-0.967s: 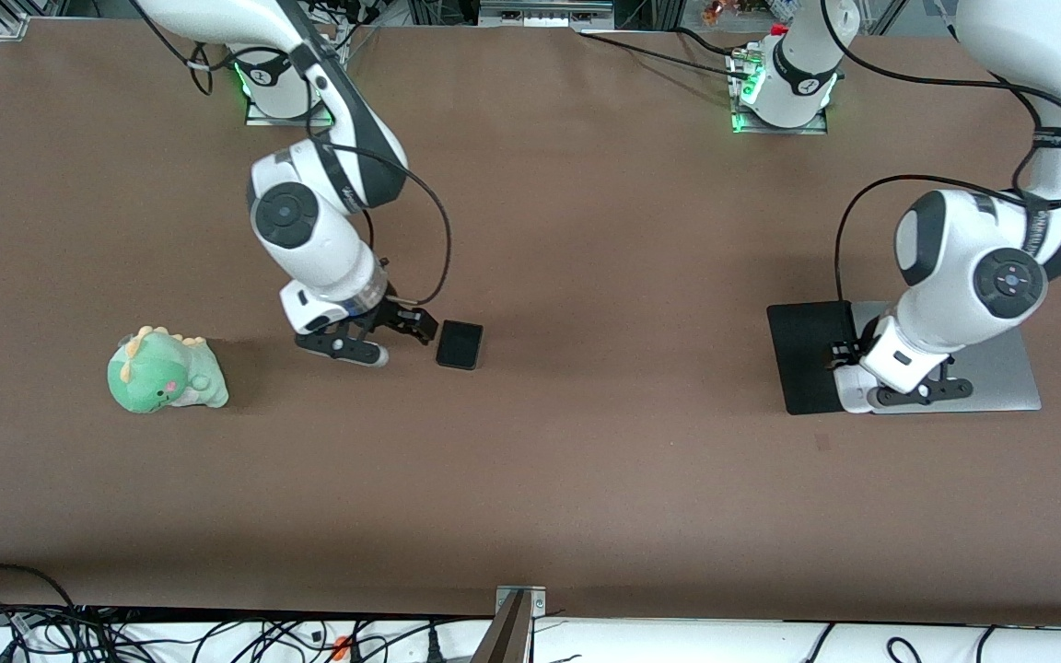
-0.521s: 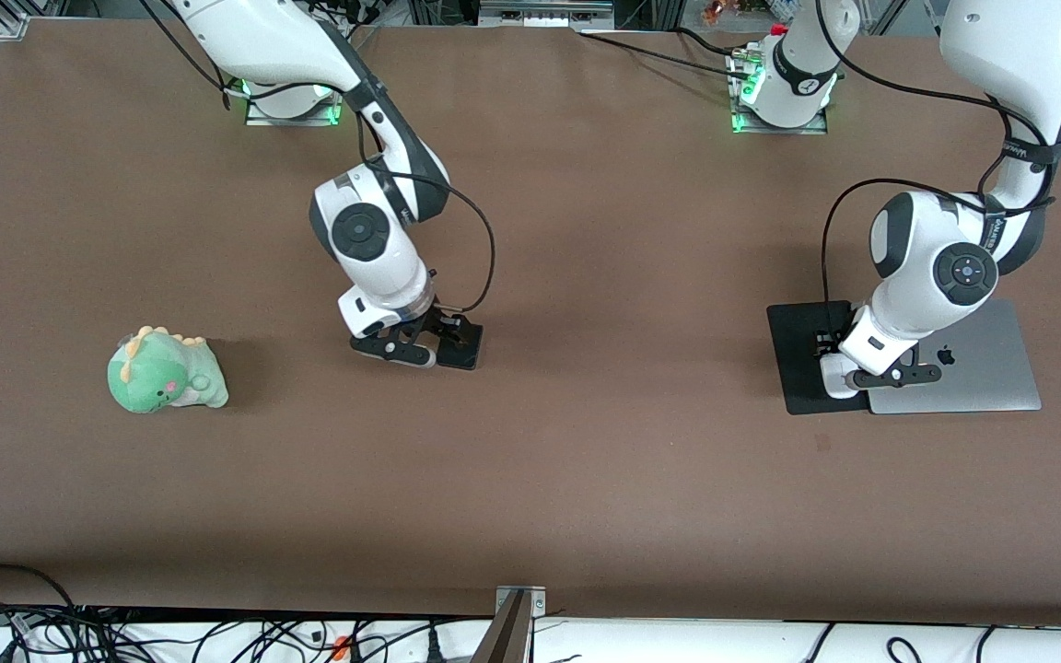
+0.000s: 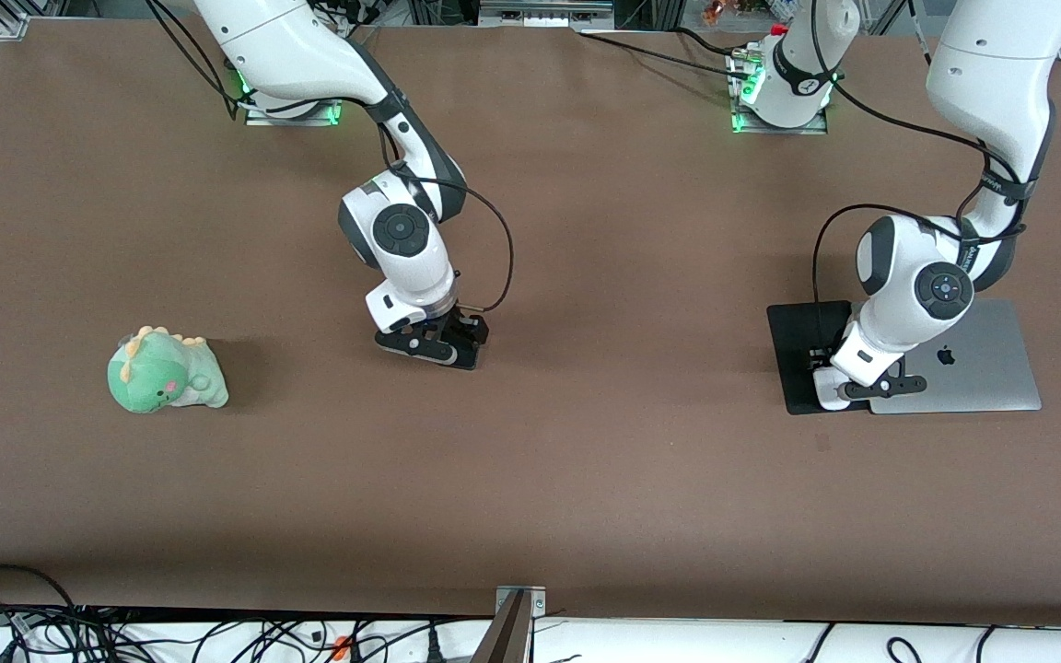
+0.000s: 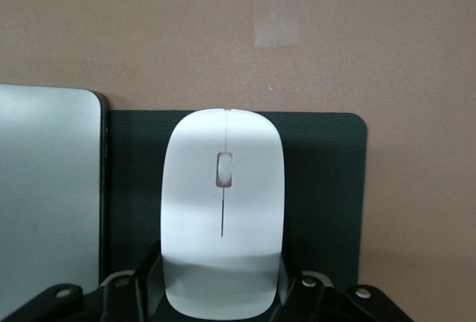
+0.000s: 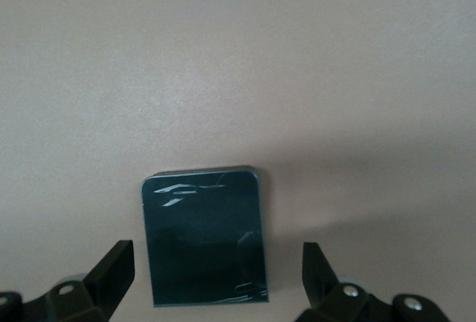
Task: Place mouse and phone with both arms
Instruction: 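Grasp the black phone with the right gripper while the left gripper releases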
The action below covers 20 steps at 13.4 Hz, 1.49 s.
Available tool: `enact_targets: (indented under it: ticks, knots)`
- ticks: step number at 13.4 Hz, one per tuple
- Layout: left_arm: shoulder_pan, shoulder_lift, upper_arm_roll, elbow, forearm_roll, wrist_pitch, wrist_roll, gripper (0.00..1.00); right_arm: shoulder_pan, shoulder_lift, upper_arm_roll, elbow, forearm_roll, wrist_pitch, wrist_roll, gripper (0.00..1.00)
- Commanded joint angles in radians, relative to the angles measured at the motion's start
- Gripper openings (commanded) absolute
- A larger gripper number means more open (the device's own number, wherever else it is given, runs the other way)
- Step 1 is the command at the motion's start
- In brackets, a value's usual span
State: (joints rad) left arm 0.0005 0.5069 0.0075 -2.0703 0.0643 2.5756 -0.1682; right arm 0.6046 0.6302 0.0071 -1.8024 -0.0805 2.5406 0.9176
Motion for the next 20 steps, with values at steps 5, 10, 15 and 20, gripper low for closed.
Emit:
enact_targets:
  ticks: [5,10,15,20]
  knots:
    - [0.006,0.019,-0.012,0.024,0.029,0.002,-0.014,0.62,0.030,0.060,-0.018,0.028,-0.038,0.064,0.032,1.00]
    - [-0.002,0.021,-0.021,0.022,0.029,-0.003,-0.051,0.64,0.032,0.088,-0.029,0.026,-0.073,0.105,0.032,1.00]
    - [0.001,-0.046,-0.021,0.027,0.031,-0.011,-0.024,1.00,0.040,0.101,-0.033,0.026,-0.073,0.118,0.030,0.92]
    - [0.016,-0.120,-0.021,0.215,0.029,-0.282,0.053,1.00,0.040,0.101,-0.033,0.029,-0.081,0.113,0.008,0.12]
